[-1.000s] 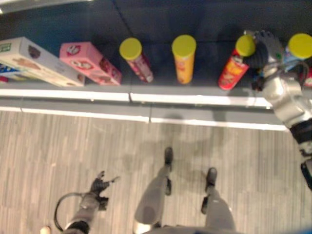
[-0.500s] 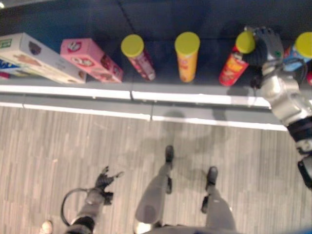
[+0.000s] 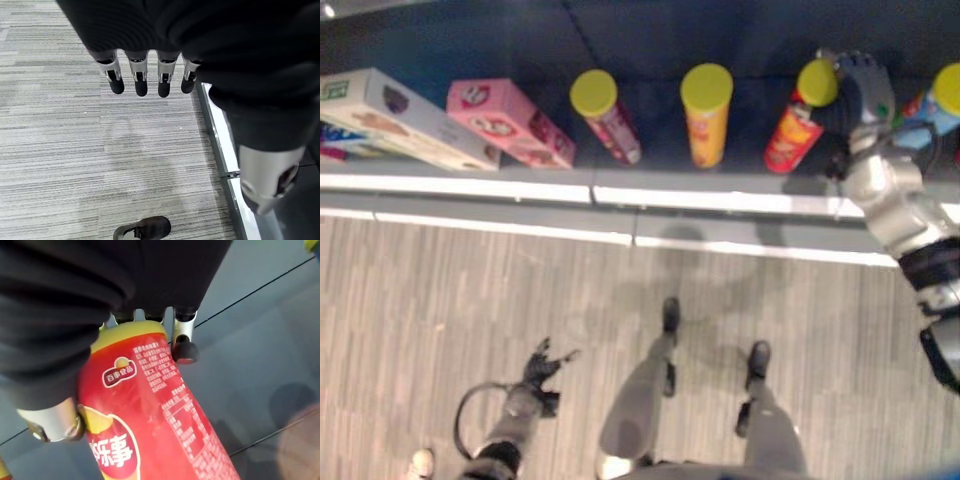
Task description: Put the goods on the table back onto the shelves and tidy them up.
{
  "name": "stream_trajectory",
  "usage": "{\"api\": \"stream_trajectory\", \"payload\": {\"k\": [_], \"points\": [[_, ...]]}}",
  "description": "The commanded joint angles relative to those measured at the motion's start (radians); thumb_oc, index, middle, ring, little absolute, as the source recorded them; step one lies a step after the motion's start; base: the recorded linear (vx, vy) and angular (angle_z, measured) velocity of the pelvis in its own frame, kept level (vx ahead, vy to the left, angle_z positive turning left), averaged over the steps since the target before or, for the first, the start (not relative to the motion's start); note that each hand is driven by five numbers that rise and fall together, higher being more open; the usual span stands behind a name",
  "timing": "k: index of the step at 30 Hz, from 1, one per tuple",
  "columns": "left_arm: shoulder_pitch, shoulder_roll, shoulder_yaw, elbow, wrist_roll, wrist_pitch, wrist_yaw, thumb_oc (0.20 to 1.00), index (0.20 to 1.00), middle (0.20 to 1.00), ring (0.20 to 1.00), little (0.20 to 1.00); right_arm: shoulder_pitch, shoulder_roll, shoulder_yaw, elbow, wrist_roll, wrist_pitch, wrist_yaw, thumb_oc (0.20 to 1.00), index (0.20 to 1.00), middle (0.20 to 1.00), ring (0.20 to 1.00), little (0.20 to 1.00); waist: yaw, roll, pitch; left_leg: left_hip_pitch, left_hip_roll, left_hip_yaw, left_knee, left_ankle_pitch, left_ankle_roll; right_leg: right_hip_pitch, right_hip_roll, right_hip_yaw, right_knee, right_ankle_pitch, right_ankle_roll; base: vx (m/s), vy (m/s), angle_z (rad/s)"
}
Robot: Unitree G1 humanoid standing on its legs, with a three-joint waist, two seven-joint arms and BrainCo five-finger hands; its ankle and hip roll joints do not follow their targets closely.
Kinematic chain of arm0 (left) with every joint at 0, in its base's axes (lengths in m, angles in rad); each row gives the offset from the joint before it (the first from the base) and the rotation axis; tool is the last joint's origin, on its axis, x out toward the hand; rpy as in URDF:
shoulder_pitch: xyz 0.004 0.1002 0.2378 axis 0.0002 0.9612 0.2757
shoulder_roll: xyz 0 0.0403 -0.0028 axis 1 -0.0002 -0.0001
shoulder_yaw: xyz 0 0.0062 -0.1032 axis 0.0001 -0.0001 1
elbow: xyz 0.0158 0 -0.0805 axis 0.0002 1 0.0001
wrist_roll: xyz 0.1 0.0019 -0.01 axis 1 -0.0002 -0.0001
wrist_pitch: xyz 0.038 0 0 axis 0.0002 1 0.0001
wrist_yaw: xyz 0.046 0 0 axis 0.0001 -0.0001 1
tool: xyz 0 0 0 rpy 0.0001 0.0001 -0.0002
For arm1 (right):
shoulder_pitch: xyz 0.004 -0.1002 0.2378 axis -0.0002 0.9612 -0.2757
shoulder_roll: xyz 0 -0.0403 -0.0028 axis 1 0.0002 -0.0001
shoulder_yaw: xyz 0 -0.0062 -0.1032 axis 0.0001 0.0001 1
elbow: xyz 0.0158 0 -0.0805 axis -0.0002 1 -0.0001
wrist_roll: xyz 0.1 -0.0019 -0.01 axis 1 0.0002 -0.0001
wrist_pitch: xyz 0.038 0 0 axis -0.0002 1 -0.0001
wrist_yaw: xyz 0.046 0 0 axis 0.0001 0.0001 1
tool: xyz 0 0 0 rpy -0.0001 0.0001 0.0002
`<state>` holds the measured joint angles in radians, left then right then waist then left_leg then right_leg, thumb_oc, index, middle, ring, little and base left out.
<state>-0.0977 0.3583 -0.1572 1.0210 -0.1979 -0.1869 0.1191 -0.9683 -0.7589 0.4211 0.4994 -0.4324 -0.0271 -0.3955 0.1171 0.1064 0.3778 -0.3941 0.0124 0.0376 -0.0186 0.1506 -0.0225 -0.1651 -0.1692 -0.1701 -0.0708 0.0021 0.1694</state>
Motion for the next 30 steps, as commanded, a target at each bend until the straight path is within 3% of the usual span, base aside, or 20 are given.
{"api": "stream_trajectory", "payload": {"k": [1, 2, 3, 4, 21, 30], "points": [[-0.056, 0.017, -0.010, 0.026, -0.026, -0.010, 0.029, 1.000, 1.000, 1.000, 1.000, 1.000, -0.008, 0.015, 0.001, -0.054, -0.005, -0.015, -0.031, 0.200, 0.200, 0.200, 0.200, 0.200, 0.012, -0.033, -0.026, 0.001, 0.045, -0.005, 0.144, -0.194, -0.104, -0.075, -0.093, 0.076, 0.108, -0.004, 0.086, 0.00, 0.000, 0.00], [-0.059, 0.015, -0.012, 0.026, -0.028, -0.010, 0.030, 1.000, 1.000, 1.000, 1.000, 1.000, -0.009, 0.019, 0.000, -0.053, -0.005, -0.014, -0.032, 0.200, 0.200, 0.200, 0.200, 0.200, 0.011, -0.033, -0.025, 0.001, 0.044, -0.004, 0.143, -0.193, -0.105, -0.075, -0.093, 0.076, 0.108, -0.004, 0.086, 0.00, 0.000, 0.00], [-0.059, 0.015, -0.012, 0.026, -0.028, -0.010, 0.030, 1.000, 1.000, 1.000, 1.000, 1.000, -0.009, 0.018, 0.000, -0.053, -0.005, -0.014, -0.032, 0.407, 0.407, 0.407, 0.407, 0.407, 0.011, -0.033, -0.025, 0.001, 0.044, -0.004, 0.143, -0.193, -0.105, -0.075, -0.093, 0.076, 0.108, -0.004, 0.086, 0.00, 0.000, 0.00], [-0.063, 0.014, -0.011, 0.027, -0.028, -0.009, 0.034, 1.000, 1.000, 1.000, 1.000, 1.000, -0.006, 0.022, -0.001, -0.051, -0.006, -0.013, -0.036, 1.000, 1.000, 1.000, 1.000, 1.000, 0.010, -0.033, -0.024, 0.002, 0.044, -0.002, 0.143, -0.193, -0.105, -0.077, -0.092, 0.077, 0.108, -0.004, 0.086, 0.00, 0.000, 0.00], [-0.103, 0.000, -0.015, 0.048, -0.004, 0.001, 0.055, 1.000, 1.000, 1.000, 1.000, 1.000, 0.043, 0.061, -0.016, -0.120, -0.013, -0.020, -0.047, 1.000, 1.000, 1.000, 1.000, 1.000, -0.009, -0.035, -0.030, 0.011, 0.050, 0.007, 0.154, -0.200, -0.107, -0.075, -0.092, 0.083, 0.118, -0.014, 0.084, 0.00, 0.000, 0.00], [-0.120, -0.008, 0.002, 0.069, 0.035, 0.022, 0.063, 1.000, 1.000, 1.000, 1.000, 1.000, 0.188, 0.079, -0.114, -0.313, -0.020, -0.048, -0.051, 1.000, 1.000, 1.000, 1.000, 1.000, -0.043, -0.053, -0.055, 0.049, 0.065, 0.018, 0.143, -0.204, -0.110, -0.054, -0.083, 0.091, 0.114, -0.026, 0.079, 0.00, -0.001, -0.02]]}}
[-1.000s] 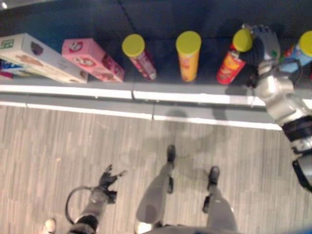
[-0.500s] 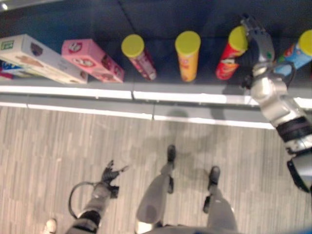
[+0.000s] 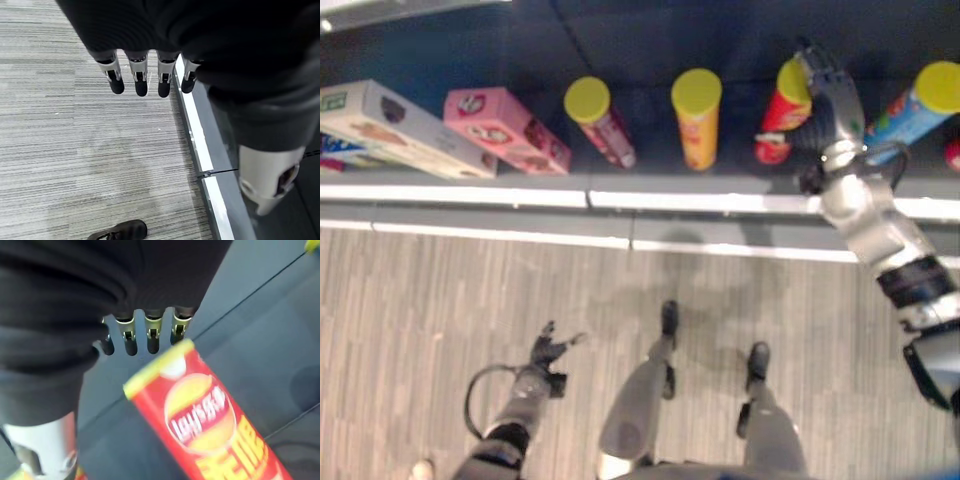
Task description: Put the goods on the table back onto the shelves and tidy them up.
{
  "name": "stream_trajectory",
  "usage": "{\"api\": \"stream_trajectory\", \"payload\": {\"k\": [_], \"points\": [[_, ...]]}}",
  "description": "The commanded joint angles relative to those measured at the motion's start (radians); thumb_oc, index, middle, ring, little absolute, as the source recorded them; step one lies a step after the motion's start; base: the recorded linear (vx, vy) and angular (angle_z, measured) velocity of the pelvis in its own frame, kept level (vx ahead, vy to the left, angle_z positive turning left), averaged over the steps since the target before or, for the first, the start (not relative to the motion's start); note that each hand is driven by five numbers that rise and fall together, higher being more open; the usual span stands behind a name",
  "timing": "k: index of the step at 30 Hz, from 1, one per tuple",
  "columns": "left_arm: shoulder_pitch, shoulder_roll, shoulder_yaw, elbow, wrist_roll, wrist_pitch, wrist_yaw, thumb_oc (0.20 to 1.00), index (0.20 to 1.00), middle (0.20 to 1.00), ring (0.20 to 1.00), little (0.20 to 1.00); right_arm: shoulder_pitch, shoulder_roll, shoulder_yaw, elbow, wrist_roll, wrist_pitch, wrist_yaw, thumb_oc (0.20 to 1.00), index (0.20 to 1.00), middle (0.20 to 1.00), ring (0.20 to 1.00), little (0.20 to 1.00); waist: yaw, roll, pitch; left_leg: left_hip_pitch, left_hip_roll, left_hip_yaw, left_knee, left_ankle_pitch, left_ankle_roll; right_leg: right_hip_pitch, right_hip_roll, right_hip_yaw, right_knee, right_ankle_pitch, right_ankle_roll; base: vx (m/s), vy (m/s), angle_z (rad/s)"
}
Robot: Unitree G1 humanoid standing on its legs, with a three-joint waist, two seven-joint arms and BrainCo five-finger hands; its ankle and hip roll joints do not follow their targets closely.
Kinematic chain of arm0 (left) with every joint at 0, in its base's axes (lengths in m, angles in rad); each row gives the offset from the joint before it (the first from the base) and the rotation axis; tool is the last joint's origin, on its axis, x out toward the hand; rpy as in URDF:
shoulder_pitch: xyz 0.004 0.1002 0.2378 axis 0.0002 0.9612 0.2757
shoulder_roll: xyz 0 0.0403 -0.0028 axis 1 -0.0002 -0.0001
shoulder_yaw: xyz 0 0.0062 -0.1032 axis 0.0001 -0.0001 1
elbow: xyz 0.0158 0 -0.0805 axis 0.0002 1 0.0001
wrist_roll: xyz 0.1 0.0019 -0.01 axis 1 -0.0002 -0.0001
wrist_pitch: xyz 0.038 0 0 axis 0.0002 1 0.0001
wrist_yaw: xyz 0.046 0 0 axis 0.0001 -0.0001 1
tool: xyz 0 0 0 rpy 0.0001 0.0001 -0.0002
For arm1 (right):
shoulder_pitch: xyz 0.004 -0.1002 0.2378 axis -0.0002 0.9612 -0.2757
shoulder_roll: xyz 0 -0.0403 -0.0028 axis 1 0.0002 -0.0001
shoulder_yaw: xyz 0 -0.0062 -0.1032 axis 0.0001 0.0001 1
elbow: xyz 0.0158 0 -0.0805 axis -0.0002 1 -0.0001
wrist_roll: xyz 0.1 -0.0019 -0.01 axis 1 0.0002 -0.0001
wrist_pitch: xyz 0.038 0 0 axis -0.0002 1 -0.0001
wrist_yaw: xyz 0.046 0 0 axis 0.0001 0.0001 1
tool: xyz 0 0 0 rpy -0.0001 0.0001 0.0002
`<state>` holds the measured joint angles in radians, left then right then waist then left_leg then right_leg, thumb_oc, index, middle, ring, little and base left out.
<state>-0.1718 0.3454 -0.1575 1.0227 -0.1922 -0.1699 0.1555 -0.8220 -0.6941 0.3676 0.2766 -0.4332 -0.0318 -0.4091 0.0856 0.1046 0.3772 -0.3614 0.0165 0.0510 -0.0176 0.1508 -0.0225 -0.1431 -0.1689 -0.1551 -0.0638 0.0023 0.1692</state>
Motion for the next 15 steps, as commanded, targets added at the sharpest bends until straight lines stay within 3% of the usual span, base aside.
{"api": "stream_trajectory", "payload": {"k": [1, 6, 8, 12, 15], "points": [[-0.046, 0.002, 0.005, 0.069, 0.034, 0.007, 0.030, 1.000, 1.000, 1.000, 1.000, 1.000, 0.062, 0.015, -0.073, -0.117, -0.021, -0.045, -0.035, 1.000, 1.000, 1.000, 1.000, 1.000, -0.015, -0.054, -0.058, 0.020, 0.062, 0.006, 0.140, -0.204, -0.110, -0.074, -0.082, 0.077, 0.105, -0.026, 0.079, 0.00, -0.007, -0.12], [-0.042, -0.007, 0.015, 0.077, 0.055, 0.014, 0.035, 1.000, 1.000, 1.000, 1.000, 1.000, 0.167, 0.015, -0.143, -0.216, -0.027, -0.062, -0.037, 1.000, 1.000, 1.000, 1.000, 1.000, -0.034, -0.070, -0.076, 0.047, 0.073, 0.013, 0.127, -0.203, -0.112, -0.058, -0.074, 0.081, 0.096, -0.028, 0.076, 0.00, -0.007, -0.04], [-0.028, -0.017, 0.024, 0.079, 0.075, 0.018, 0.032, 1.000, 1.000, 1.000, 1.000, 1.000, 0.280, 0.020, -0.184, -0.294, 0.037, -0.094, 0.016, 1.000, 1.000, 1.000, 1.000, 1.000, -0.057, -0.089, -0.094, 0.077, 0.080, 0.021, 0.109, -0.199, -0.114, -0.041, -0.065, 0.083, 0.089, -0.028, 0.076, 0.04, -0.004, -0.07], [-0.012, -0.019, 0.038, 0.071, 0.085, 0.015, 0.009, 1.000, 1.000, 1.000, 1.000, 1.000, 0.494, 0.081, -0.232, -0.343, 0.363, -0.181, 0.197, 1.000, 1.000, 1.000, 1.000, 1.000, -0.090, -0.117, -0.123, 0.124, 0.087, 0.042, 0.071, -0.189, -0.114, -0.021, -0.056, 0.085, 0.066, -0.012, 0.081, 0.03, 0.016, -0.09], [-0.009, -0.011, 0.058, 0.052, 0.089, 0.014, -0.017, 1.000, 1.000, 1.000, 1.000, 1.000, 0.677, 0.122, -0.271, -0.320, 0.587, -0.200, 0.351, 1.000, 1.000, 1.000, 1.000, 1.000, -0.122, -0.135, -0.139, 0.155, 0.087, 0.066, 0.056, -0.190, -0.108, -0.015, -0.053, 0.098, 0.052, 0.006, 0.089, 0.02, 0.051, -0.21]]}}
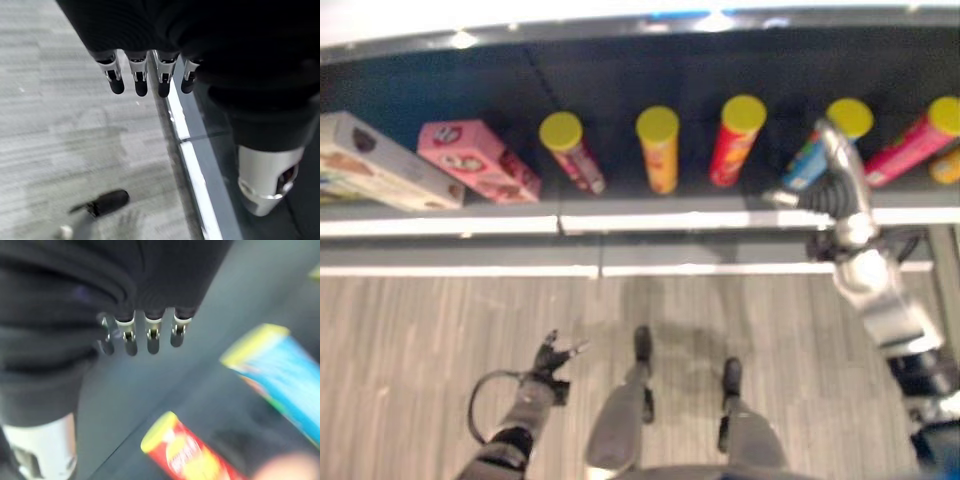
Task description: Put the goods on the table back onto the shelves and tidy them up.
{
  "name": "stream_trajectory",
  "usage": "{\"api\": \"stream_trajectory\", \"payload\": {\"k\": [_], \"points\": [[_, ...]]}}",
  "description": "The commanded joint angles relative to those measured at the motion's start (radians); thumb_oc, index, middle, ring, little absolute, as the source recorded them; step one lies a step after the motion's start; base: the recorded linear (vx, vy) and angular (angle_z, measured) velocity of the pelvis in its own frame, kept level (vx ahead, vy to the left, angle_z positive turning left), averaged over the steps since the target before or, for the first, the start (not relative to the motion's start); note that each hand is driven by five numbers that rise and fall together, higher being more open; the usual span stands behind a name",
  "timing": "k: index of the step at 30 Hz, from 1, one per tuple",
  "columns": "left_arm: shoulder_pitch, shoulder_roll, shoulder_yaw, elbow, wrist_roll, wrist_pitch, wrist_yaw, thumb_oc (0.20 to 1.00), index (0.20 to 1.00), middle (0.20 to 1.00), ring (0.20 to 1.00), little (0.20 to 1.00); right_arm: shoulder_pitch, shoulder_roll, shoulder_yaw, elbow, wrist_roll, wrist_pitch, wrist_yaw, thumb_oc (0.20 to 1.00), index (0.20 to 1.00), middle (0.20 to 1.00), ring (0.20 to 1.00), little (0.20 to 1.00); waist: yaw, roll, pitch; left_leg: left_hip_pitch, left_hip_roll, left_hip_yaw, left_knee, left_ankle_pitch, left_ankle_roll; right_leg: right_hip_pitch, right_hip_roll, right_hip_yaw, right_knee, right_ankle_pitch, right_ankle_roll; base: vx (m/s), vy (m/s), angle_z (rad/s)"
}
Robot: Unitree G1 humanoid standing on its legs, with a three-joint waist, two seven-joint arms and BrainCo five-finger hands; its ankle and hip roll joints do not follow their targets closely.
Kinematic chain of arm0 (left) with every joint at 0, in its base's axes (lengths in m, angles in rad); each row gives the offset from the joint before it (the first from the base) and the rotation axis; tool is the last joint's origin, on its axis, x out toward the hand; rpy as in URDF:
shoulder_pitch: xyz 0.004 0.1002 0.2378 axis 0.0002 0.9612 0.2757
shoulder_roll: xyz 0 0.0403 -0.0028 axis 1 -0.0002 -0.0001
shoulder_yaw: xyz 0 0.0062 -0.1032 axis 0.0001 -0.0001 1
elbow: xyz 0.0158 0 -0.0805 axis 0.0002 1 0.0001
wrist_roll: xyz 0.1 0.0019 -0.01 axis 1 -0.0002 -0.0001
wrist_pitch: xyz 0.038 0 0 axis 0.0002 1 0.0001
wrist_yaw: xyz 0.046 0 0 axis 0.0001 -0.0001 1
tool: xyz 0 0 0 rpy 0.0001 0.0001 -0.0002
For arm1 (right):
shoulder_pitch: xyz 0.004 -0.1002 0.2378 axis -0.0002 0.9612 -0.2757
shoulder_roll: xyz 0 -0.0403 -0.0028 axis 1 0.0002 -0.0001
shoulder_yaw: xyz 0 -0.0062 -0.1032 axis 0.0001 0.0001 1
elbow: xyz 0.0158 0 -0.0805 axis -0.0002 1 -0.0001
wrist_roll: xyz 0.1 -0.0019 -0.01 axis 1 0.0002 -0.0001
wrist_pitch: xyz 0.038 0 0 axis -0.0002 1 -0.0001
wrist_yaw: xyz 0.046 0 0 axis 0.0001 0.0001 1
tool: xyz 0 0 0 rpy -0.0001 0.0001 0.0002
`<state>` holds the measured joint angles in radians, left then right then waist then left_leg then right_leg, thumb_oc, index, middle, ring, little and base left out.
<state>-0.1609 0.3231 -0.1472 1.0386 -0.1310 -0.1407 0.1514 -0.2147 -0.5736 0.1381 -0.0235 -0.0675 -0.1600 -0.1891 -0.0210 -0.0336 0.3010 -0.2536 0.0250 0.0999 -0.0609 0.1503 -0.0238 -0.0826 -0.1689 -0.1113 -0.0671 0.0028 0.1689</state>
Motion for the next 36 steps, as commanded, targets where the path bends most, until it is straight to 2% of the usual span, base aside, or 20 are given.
{"api": "stream_trajectory", "payload": {"k": [1, 6, 9, 10, 13, 16, 17, 18, 19, 20, 26, 27, 28, 29, 30, 31, 32, 34, 35, 36], "points": [[-0.015, 0.011, 0.054, 0.027, 0.024, -0.017, -0.020, 1.000, 1.000, 1.000, 1.000, 1.000, 0.105, 0.016, -0.047, -0.006, 0.254, -0.070, 0.158, 1.000, 1.000, 1.000, 1.000, 1.000, -0.023, 0.000, -0.068, 0.054, 0.077, 0.024, 0.099, -0.193, -0.104, -0.076, -0.053, 0.061, 0.052, 0.011, 0.091, 0.01, 0.073, -0.22], [-0.018, 0.007, 0.071, 0.000, 0.003, -0.019, -0.028, 1.000, 1.000, 1.000, 1.000, 1.000, 0.194, 0.075, -0.070, 0.111, 0.344, -0.044, 0.202, 1.000, 1.000, 1.000, 1.000, 1.000, -0.057, -0.014, -0.074, 0.084, 0.080, 0.084, 0.118, -0.222, -0.090, -0.105, -0.043, 0.095, 0.063, 0.033, 0.093, -0.02, 0.049, -0.47], [0.002, 0.019, 0.078, -0.042, -0.017, -0.011, -0.034, 1.000, 1.000, 1.000, 1.000, 1.000, 0.195, 0.082, -0.087, 0.182, 0.340, -0.033, 0.177, 1.000, 1.000, 1.000, 1.000, 1.000, -0.047, -0.008, -0.062, 0.138, 0.127, 0.187, 0.153, -0.257, -0.094, -0.125, -0.088, -0.059, 0.125, 0.020, 0.093, -0.06, -0.078, -1.33], [0.010, 0.035, 0.094, -0.041, -0.027, -0.007, -0.033, 1.000, 1.000, 1.000, 1.000, 1.000, 0.204, 0.074, -0.119, 0.185, 0.336, -0.026, 0.172, 1.000, 1.000, 1.000, 1.000, 1.000, -0.048, -0.004, -0.058, 0.180, 0.168, 0.237, 0.148, -0.251, -0.109, -0.141, -0.120, -0.106, 0.149, 0.036, 0.090, 0.00, -0.181, -1.57], [0.018, 0.053, 0.118, -0.031, -0.042, -0.005, -0.033, 1.000, 1.000, 1.000, 1.000, 1.000, 0.197, 0.062, -0.156, 0.184, 0.350, -0.025, 0.150, 1.000, 1.000, 1.000, 1.000, 1.000, -0.054, -0.005, -0.063, 0.235, 0.210, 0.281, 0.149, -0.249, -0.135, -0.165, -0.142, -0.161, 0.149, 0.059, 0.093, 0.05, -0.334, -1.00], [0.034, 0.064, 0.127, -0.028, -0.036, -0.004, -0.043, 1.000, 1.000, 1.000, 1.000, 1.000, 0.215, 0.050, -0.195, 0.180, 0.353, -0.029, 0.137, 1.000, 1.000, 1.000, 1.000, 1.000, -0.052, -0.009, -0.079, 0.276, 0.242, 0.308, 0.156, -0.263, -0.161, -0.118, -0.131, -0.191, 0.130, 0.024, 0.093, 0.11, -0.287, -0.77], [0.055, 0.054, 0.134, -0.026, -0.019, -0.003, -0.045, 1.000, 1.000, 1.000, 1.000, 1.000, 0.244, 0.032, -0.250, 0.180, 0.334, -0.027, 0.108, 1.000, 1.000, 1.000, 1.000, 1.000, -0.066, -0.008, -0.103, 0.317, 0.294, 0.340, 0.143, -0.223, -0.189, -0.108, -0.100, -0.180, 0.158, -0.008, 0.093, 0.19, -0.686, -0.53], [0.068, 0.040, 0.131, -0.033, -0.016, -0.001, -0.047, 1.000, 1.000, 1.000, 1.000, 1.000, 0.270, 0.017, -0.295, 0.165, 0.310, -0.031, 0.081, 1.000, 1.000, 1.000, 1.000, 1.000, -0.079, 0.005, -0.121, 0.341, 0.342, 0.356, 0.133, -0.116, -0.204, -0.098, -0.051, -0.180, 0.185, -0.035, 0.063, 0.11, -0.577, -0.36], [0.068, 0.040, 0.130, -0.033, -0.016, -0.001, -0.047, 1.000, 1.000, 1.000, 1.000, 1.000, 0.271, 0.017, -0.296, 0.164, 0.310, -0.031, 0.081, 1.000, 1.000, 1.000, 1.000, 1.000, -0.078, 0.006, -0.121, 0.342, 0.343, 0.356, 0.131, -0.114, -0.205, -0.097, -0.049, -0.181, 0.185, -0.035, 0.063, 0.07, -0.421, -0.41], [0.075, 0.032, 0.125, -0.044, -0.013, -0.001, -0.049, 1.000, 1.000, 1.000, 1.000, 1.000, 0.279, 0.005, -0.317, 0.160, 0.291, -0.033, 0.061, 1.000, 1.000, 1.000, 1.000, 1.000, -0.084, 0.017, -0.128, 0.354, 0.375, 0.354, 0.132, -0.062, -0.213, -0.084, -0.016, -0.176, 0.196, -0.058, 0.048, 0.05, -0.138, -0.24], [0.075, 0.031, 0.125, -0.044, -0.013, -0.001, -0.049, 1.000, 1.000, 1.000, 1.000, 1.000, 0.279, 0.005, -0.317, 0.160, 0.291, -0.033, 0.061, 1.000, 1.000, 1.000, 1.000, 1.000, -0.084, 0.018, -0.128, 0.355, 0.376, 0.354, 0.132, -0.061, -0.213, -0.084, -0.016, -0.176, 0.196, -0.058, 0.047, 0.04, -0.102, -0.06], [0.007, 0.136, 0.131, -0.019, -0.071, 0.026, -0.124, 1.000, 1.000, 1.000, 1.000, 1.000, 0.249, -0.090, -0.330, 0.144, 0.251, -0.032, 0.035, 1.000, 1.000, 1.000, 1.000, 1.000, -0.088, 0.026, -0.130, 0.325, 0.365, 0.231, 0.272, -0.004, -0.151, -0.034, 0.058, -0.130, 0.231, -0.132, -0.026, 0.18, -0.479, 0.01], [0.007, 0.136, 0.131, -0.019, -0.071, 0.026, -0.124, 1.000, 1.000, 1.000, 1.000, 1.000, 0.249, -0.090, -0.330, 0.145, 0.251, -0.032, 0.035, 1.000, 1.000, 1.000, 1.000, 1.000, -0.088, 0.026, -0.130, 0.324, 0.365, 0.230, 0.273, -0.004, -0.152, -0.035, 0.058, -0.131, 0.231, -0.131, -0.026, 0.36, -0.838, -0.20], [0.172, -0.017, 0.103, -0.146, -0.030, -0.018, -0.053, 1.000, 1.000, 1.000, 1.000, 1.000, 0.254, -0.096, -0.390, 0.097, 0.219, -0.045, -0.009, 1.000, 1.000, 1.000, 1.000, 1.000, -0.024, -0.012, -0.116, 0.227, 0.146, -0.006, 0.307, -0.216, -0.082, 0.025, 0.090, -0.037, 0.196, -0.145, -0.052, 0.23, -0.404, -0.81], [0.176, -0.027, 0.092, -0.151, -0.032, -0.018, -0.058, 1.000, 1.000, 1.000, 1.000, 1.000, 0.239, -0.105, -0.404, 0.100, 0.211, -0.046, -0.021, 1.000, 1.000, 1.000, 1.000, 1.000, -0.012, -0.013, -0.111, 0.201, 0.106, -0.030, 0.293, -0.253, -0.078, 0.032, 0.095, -0.021, 0.194, -0.152, -0.053, 0.22, -0.402, -1.47], [0.176, -0.027, 0.091, -0.151, -0.032, -0.018, -0.058, 1.000, 1.000, 1.000, 1.000, 1.000, 0.239, -0.105, -0.404, 0.100, 0.211, -0.046, -0.021, 1.000, 1.000, 1.000, 1.000, 1.000, -0.012, -0.014, -0.114, 0.197, 0.104, -0.030, 0.291, -0.249, -0.077, 0.028, 0.094, -0.021, 0.192, -0.150, -0.053, 0.08, -0.085, -1.54], [0.182, -0.034, 0.077, -0.148, -0.032, -0.014, -0.061, 1.000, 1.000, 1.000, 1.000, 1.000, 0.222, -0.108, -0.408, 0.094, 0.207, -0.050, -0.035, 1.000, 1.000, 1.000, 1.000, 1.000, 0.000, -0.010, -0.105, 0.165, 0.063, -0.062, 0.279, -0.249, -0.076, 0.038, 0.105, -0.007, 0.194, -0.156, -0.054, 0.08, -0.083, -1.14], [0.185, -0.039, 0.063, -0.134, -0.024, -0.011, -0.067, 1.000, 1.000, 1.000, 1.000, 1.000, 0.184, -0.121, -0.416, 0.070, 0.201, -0.058, -0.059, 1.000, 1.000, 1.000, 1.000, 1.000, 0.018, 0.007, -0.101, 0.115, -0.019, -0.121, 0.206, -0.205, -0.065, 0.055, 0.138, 0.023, 0.195, -0.165, -0.054, 0.20, -0.139, -1.06], [0.182, -0.044, 0.048, -0.120, -0.017, -0.008, -0.071, 1.000, 1.000, 1.000, 1.000, 1.000, 0.153, -0.139, -0.416, 0.071, 0.194, -0.065, -0.083, 1.000, 1.000, 1.000, 1.000, 1.000, 0.032, 0.022, -0.083, 0.049, -0.066, -0.145, 0.163, -0.154, -0.066, 0.079, 0.169, 0.051, 0.210, -0.187, -0.059, 0.30, -0.134, -1.47], [0.183, -0.045, 0.042, -0.116, -0.015, -0.007, -0.074, 1.000, 1.000, 1.000, 1.000, 1.000, 0.148, -0.140, -0.416, 0.069, 0.195, -0.065, -0.088, 1.000, 1.000, 1.000, 1.000, 1.000, 0.037, 0.027, -0.078, 0.027, -0.078, -0.141, 0.146, -0.136, -0.068, 0.096, 0.181, 0.067, 0.212, -0.198, -0.063, 0.24, -0.094, -1.18]]}}
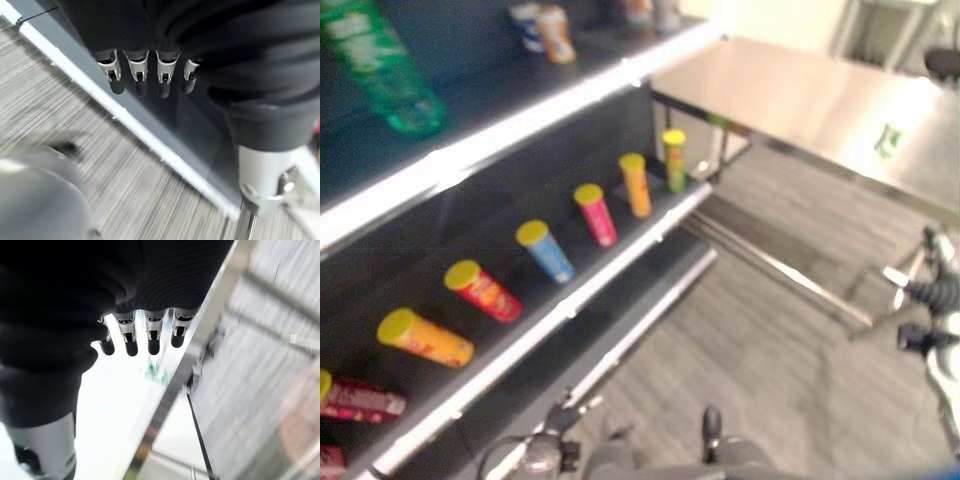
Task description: Put the goods on the table back onto the shelves and tidy them up.
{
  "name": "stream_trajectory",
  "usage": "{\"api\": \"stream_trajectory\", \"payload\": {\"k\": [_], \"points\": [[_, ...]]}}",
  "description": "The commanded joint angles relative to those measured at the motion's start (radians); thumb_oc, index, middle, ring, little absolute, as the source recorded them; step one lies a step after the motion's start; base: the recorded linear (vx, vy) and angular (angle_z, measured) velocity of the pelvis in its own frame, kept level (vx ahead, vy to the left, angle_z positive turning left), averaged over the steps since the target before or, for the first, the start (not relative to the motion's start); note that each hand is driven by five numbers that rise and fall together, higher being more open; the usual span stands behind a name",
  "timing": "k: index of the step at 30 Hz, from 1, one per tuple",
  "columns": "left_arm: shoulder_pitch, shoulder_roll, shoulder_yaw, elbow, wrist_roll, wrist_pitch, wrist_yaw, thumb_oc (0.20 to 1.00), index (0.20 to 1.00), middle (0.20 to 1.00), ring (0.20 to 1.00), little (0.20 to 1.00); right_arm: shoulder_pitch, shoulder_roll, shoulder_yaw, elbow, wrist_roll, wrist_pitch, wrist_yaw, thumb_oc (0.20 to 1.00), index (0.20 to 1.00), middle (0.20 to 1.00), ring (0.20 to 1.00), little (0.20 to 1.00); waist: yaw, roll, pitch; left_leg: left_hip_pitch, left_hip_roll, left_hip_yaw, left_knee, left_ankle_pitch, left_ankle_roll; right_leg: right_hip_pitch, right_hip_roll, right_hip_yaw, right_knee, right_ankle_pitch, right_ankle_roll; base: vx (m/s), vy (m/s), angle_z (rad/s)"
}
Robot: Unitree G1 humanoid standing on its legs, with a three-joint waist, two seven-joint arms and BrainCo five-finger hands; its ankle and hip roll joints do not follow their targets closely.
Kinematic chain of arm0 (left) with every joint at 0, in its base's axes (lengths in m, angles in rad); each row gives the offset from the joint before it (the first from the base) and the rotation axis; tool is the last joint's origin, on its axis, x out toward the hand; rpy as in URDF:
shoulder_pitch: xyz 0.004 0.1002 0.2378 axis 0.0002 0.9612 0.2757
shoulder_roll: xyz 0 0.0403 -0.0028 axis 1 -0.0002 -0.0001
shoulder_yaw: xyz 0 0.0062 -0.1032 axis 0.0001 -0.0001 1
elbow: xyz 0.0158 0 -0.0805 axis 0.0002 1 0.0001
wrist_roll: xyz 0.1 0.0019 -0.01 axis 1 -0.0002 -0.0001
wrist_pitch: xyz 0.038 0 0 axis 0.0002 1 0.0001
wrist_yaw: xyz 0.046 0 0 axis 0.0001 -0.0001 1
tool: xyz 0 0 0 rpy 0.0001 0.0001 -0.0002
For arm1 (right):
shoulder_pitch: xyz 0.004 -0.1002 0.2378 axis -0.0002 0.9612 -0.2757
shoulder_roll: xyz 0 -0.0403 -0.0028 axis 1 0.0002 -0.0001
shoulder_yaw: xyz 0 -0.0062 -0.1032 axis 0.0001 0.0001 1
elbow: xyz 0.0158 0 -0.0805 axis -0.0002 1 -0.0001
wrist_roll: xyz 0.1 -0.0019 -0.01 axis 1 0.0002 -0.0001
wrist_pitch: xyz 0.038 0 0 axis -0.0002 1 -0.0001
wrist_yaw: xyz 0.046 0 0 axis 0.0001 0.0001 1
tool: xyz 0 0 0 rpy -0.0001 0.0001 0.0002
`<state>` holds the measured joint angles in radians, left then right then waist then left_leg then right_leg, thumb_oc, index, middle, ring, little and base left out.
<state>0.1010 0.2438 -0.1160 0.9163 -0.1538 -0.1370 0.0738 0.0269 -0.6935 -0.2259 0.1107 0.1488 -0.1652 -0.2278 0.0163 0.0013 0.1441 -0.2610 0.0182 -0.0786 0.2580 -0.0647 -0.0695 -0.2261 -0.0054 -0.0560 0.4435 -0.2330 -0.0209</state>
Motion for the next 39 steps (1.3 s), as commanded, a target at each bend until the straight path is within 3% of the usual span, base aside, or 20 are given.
{"api": "stream_trajectory", "payload": {"k": [1, 8, 9, 10, 11, 14, 15, 17, 20, 21, 24, 25, 26, 27, 31, 32, 35, 37, 39], "points": [[-0.079, 0.035, 0.011, 0.006, 0.008, -0.010, 0.004, 1.000, 1.000, 1.000, 1.000, 1.000, -0.094, -0.020, -0.052, -0.066, -0.022, -0.059, -0.049, 1.000, 1.000, 1.000, 1.000, 1.000, 0.000, -0.008, 0.080, 0.035, -0.072, 0.038, -0.173, 0.079, -0.022, 0.240, 0.018, 0.011, -0.298, 0.038, 0.127, 0.08, -0.025, -0.28], [-0.079, 0.035, 0.011, 0.006, 0.008, -0.010, 0.004, 1.000, 1.000, 1.000, 1.000, 1.000, -0.094, -0.020, -0.052, -0.066, -0.022, -0.059, -0.049, 1.000, 1.000, 1.000, 1.000, 1.000, 0.000, -0.008, 0.080, 0.035, -0.072, 0.038, -0.173, 0.079, -0.022, 0.240, 0.018, 0.011, -0.298, 0.038, 0.127, 0.05, -0.002, 0.08], [-0.073, 0.032, 0.012, 0.026, 0.020, -0.001, -0.005, 1.000, 1.000, 1.000, 1.000, 1.000, -0.137, -0.034, -0.046, -0.075, -0.036, -0.054, -0.064, 1.000, 1.000, 1.000, 1.000, 1.000, 0.019, 0.010, 0.092, -0.024, -0.092, 0.046, -0.190, 0.120, -0.033, 0.301, 0.058, 0.081, -0.280, -0.019, 0.117, 0.90, 0.071, 0.10], [-0.067, 0.016, 0.028, 0.077, 0.023, 0.001, -0.001, 1.000, 1.000, 1.000, 1.000, 1.000, -0.164, -0.041, -0.033, -0.090, -0.058, -0.051, -0.056, 1.000, 1.000, 1.000, 1.000, 1.000, 0.033, 0.022, 0.074, 0.005, -0.064, 0.027, -0.193, 0.159, -0.013, 0.347, 0.044, 0.127, -0.262, -0.072, 0.138, 1.19, 0.146, -0.49], [-0.061, 0.011, 0.033, 0.101, 0.027, 0.001, 0.002, 1.000, 1.000, 1.000, 1.000, 1.000, -0.173, -0.032, -0.034, -0.098, -0.062, -0.049, -0.053, 1.000, 1.000, 1.000, 1.000, 1.000, 0.050, 0.001, 0.053, 0.030, -0.062, 0.068, -0.181, 0.134, 0.000, 0.358, -0.008, 0.147, -0.231, -0.081, 0.163, 0.86, 0.163, -1.00], [-0.061, 0.011, 0.033, 0.101, 0.027, 0.001, 0.002, 1.000, 1.000, 1.000, 1.000, 1.000, -0.173, -0.032, -0.034, -0.098, -0.062, -0.049, -0.053, 1.000, 1.000, 1.000, 1.000, 1.000, 0.052, 0.001, 0.052, 0.030, -0.061, 0.069, -0.181, 0.134, 0.000, 0.356, -0.009, 0.149, -0.231, -0.081, 0.163, 0.31, 0.077, -1.44], [-0.067, 0.020, 0.035, 0.081, 0.023, 0.004, 0.008, 1.000, 1.000, 1.000, 1.000, 1.000, -0.198, -0.023, -0.027, -0.131, -0.126, -0.040, -0.063, 1.000, 1.000, 1.000, 1.000, 1.000, 0.037, -0.007, 0.061, 0.152, -0.081, 0.105, -0.181, 0.050, 0.074, 0.213, -0.117, 0.171, 0.206, 0.204, 0.218, 0.69, 0.151, -0.45], [-0.069, 0.035, 0.024, 0.061, 0.023, 0.007, 0.005, 1.000, 1.000, 1.000, 1.000, 1.000, -0.209, -0.019, -0.030, -0.128, -0.130, -0.039, -0.076, 1.000, 1.000, 1.000, 1.000, 1.000, 0.039, 0.005, 0.080, 0.168, -0.065, 0.110, -0.181, 0.037, 0.088, 0.151, -0.123, 0.165, 0.323, 0.219, 0.190, 0.46, 0.068, -0.67], [-0.072, 0.045, 0.016, 0.042, 0.026, 0.008, 0.003, 1.000, 1.000, 1.000, 1.000, 1.000, -0.208, -0.015, -0.036, -0.120, -0.137, -0.040, -0.089, 1.000, 1.000, 1.000, 1.000, 1.000, 0.039, 0.019, 0.088, 0.173, -0.046, 0.098, -0.170, 0.019, 0.088, 0.124, -0.155, 0.124, 0.355, 0.199, 0.175, 0.22, -0.058, 0.03], [-0.071, 0.055, 0.007, 0.028, 0.031, 0.004, -0.005, 1.000, 1.000, 1.000, 1.000, 1.000, -0.212, -0.037, -0.050, -0.128, -0.134, -0.038, -0.079, 1.000, 1.000, 1.000, 1.000, 1.000, 0.033, 0.023, 0.078, 0.211, -0.024, 0.108, -0.176, -0.022, 0.069, 0.078, -0.219, -0.003, 0.153, 0.105, 0.173, 0.37, -0.114, -0.13], [-0.070, 0.054, -0.006, 0.023, 0.029, 0.000, -0.012, 1.000, 1.000, 1.000, 1.000, 1.000, -0.219, -0.069, -0.062, -0.109, -0.118, -0.039, -0.080, 1.000, 1.000, 1.000, 1.000, 1.000, 0.016, 0.017, 0.074, 0.258, -0.018, 0.106, -0.183, -0.060, 0.058, 0.047, -0.197, -0.068, -0.006, 0.099, 0.194, 0.25, -0.091, -0.32], [-0.070, 0.054, -0.006, 0.023, 0.029, 0.000, -0.012, 1.000, 1.000, 1.000, 1.000, 1.000, -0.219, -0.070, -0.062, -0.109, -0.118, -0.039, -0.080, 1.000, 1.000, 1.000, 1.000, 1.000, 0.015, 0.018, 0.075, 0.259, -0.018, 0.106, -0.183, -0.060, 0.058, 0.049, -0.197, -0.069, -0.007, 0.100, 0.194, 0.22, -0.097, -0.18], [-0.067, 0.053, -0.007, 0.018, 0.033, 0.000, -0.016, 1.000, 1.000, 1.000, 1.000, 1.000, -0.215, -0.082, -0.073, -0.104, -0.113, -0.037, -0.080, 1.000, 1.000, 1.000, 1.000, 1.000, 0.006, 0.008, 0.074, 0.279, -0.023, 0.105, -0.184, -0.072, 0.057, 0.024, -0.182, -0.075, -0.064, 0.111, 0.206, 0.43, -0.216, -0.02], [-0.069, 0.050, -0.012, 0.026, 0.040, -0.001, -0.018, 1.000, 1.000, 1.000, 1.000, 1.000, -0.210, -0.116, -0.097, -0.071, -0.078, -0.039, -0.089, 1.000, 1.000, 1.000, 1.000, 1.000, -0.018, -0.012, 0.078, 0.346, -0.027, 0.079, -0.191, -0.116, 0.046, -0.012, -0.114, -0.075, -0.233, 0.152, 0.230, 0.43, -0.214, 0.03], [-0.080, 0.050, -0.012, 0.033, 0.049, -0.001, -0.021, 1.000, 1.000, 1.000, 1.000, 1.000, -0.214, -0.145, -0.108, -0.061, -0.056, -0.053, -0.096, 1.000, 1.000, 1.000, 1.000, 1.000, -0.032, -0.014, 0.084, 0.396, -0.018, 0.052, -0.197, -0.145, 0.033, -0.011, -0.073, -0.101, -0.347, 0.214, 0.241, 0.38, -0.219, 0.31], [-0.085, 0.058, -0.013, 0.039, 0.055, -0.002, -0.026, 1.000, 1.000, 1.000, 1.000, 1.000, -0.224, -0.190, -0.105, -0.035, -0.048, -0.054, -0.097, 1.000, 1.000, 1.000, 1.000, 1.000, -0.039, -0.028, 0.079, 0.452, -0.008, 0.010, -0.178, -0.178, 0.014, -0.046, -0.051, -0.144, -0.403, 0.260, 0.258, 0.41, -0.274, 0.09], [-0.092, 0.061, -0.023, 0.047, 0.059, -0.004, -0.030, 1.000, 1.000, 1.000, 1.000, 1.000, -0.229, -0.256, -0.109, -0.018, -0.029, -0.057, -0.085, 1.000, 1.000, 1.000, 1.000, 1.000, -0.061, -0.030, 0.064, 0.498, 0.031, -0.034, -0.146, -0.190, -0.016, -0.030, -0.050, -0.160, -0.409, 0.281, 0.247, 0.56, -0.423, 0.44], [-0.097, 0.056, -0.027, 0.064, 0.069, -0.004, -0.025, 1.000, 1.000, 1.000, 1.000, 1.000, -0.212, -0.269, -0.131, -0.022, -0.007, -0.056, -0.070, 1.000, 1.000, 1.000, 1.000, 1.000, -0.069, -0.005, 0.045, 0.502, 0.081, -0.050, -0.091, -0.131, -0.059, -0.002, -0.038, -0.153, -0.383, 0.270, 0.224, 0.41, -0.299, 0.89], [-0.099, 0.055, -0.018, 0.059, 0.050, -0.005, -0.021, 1.000, 1.000, 1.000, 1.000, 1.000, -0.223, -0.285, -0.124, -0.034, -0.007, -0.055, -0.064, 1.000, 1.000, 1.000, 1.000, 1.000, -0.067, 0.007, 0.042, 0.451, 0.108, -0.044, 0.047, 0.030, -0.111, 0.035, -0.040, -0.167, -0.380, 0.246, 0.201, 0.31, -0.243, 0.62]]}}
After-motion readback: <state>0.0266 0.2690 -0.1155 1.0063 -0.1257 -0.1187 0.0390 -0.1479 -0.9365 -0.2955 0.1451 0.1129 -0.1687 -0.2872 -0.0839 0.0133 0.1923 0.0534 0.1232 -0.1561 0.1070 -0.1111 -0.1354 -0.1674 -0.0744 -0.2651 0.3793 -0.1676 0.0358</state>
